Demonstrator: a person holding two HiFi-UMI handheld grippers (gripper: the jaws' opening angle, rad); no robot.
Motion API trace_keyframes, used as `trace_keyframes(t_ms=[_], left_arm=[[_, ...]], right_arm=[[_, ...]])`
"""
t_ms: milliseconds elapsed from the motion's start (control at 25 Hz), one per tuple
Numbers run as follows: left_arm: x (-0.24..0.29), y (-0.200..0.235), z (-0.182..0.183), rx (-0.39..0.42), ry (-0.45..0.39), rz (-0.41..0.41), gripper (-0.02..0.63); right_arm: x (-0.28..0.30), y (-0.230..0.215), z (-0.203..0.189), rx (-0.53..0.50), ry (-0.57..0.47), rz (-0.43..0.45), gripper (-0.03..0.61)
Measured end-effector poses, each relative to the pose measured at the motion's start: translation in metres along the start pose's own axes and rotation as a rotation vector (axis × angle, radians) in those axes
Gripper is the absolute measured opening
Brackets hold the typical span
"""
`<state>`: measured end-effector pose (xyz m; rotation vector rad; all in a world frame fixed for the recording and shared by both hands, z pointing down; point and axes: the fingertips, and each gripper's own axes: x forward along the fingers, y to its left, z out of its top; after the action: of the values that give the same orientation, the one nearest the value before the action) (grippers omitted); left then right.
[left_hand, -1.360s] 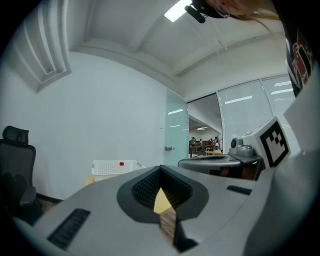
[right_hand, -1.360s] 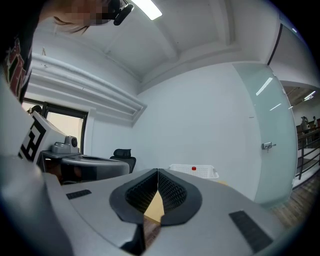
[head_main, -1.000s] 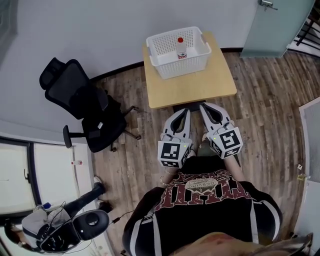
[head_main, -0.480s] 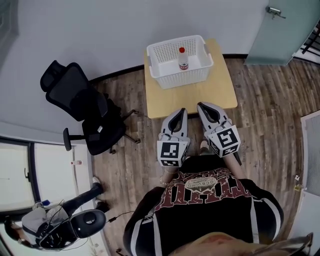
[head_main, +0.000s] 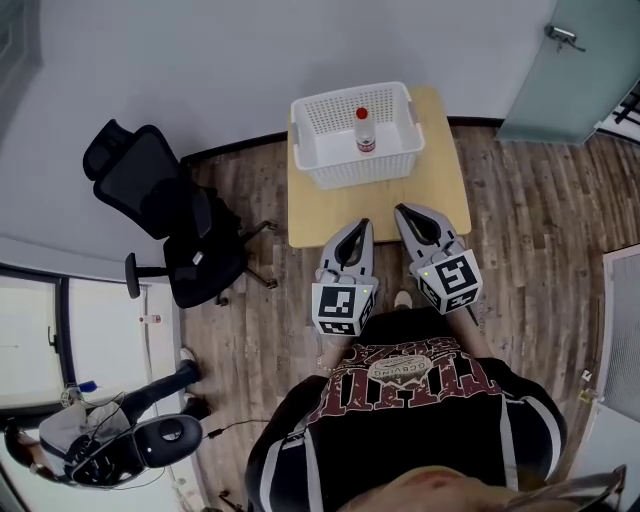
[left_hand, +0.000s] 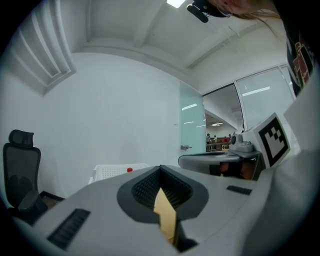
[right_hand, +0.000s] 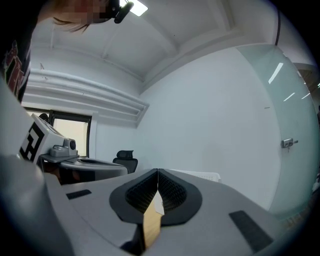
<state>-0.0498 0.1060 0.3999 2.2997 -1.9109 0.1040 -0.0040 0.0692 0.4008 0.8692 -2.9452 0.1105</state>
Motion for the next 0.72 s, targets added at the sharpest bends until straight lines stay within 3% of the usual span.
trace_keyframes(t_ms=[320,720], left_arm=[[0.024,-0.009,-0.005,-0.001,0.001,0.046,0.026],[0.048,0.007,-0.001,0.009,-0.002,0.068,0.027]], right_arm=[[0.001,-0.026,-0.004,-0.010,0.002,0.038,0.017],[0.019,-0.047,-0.003,-0.011,0.004,0.000,0.017]])
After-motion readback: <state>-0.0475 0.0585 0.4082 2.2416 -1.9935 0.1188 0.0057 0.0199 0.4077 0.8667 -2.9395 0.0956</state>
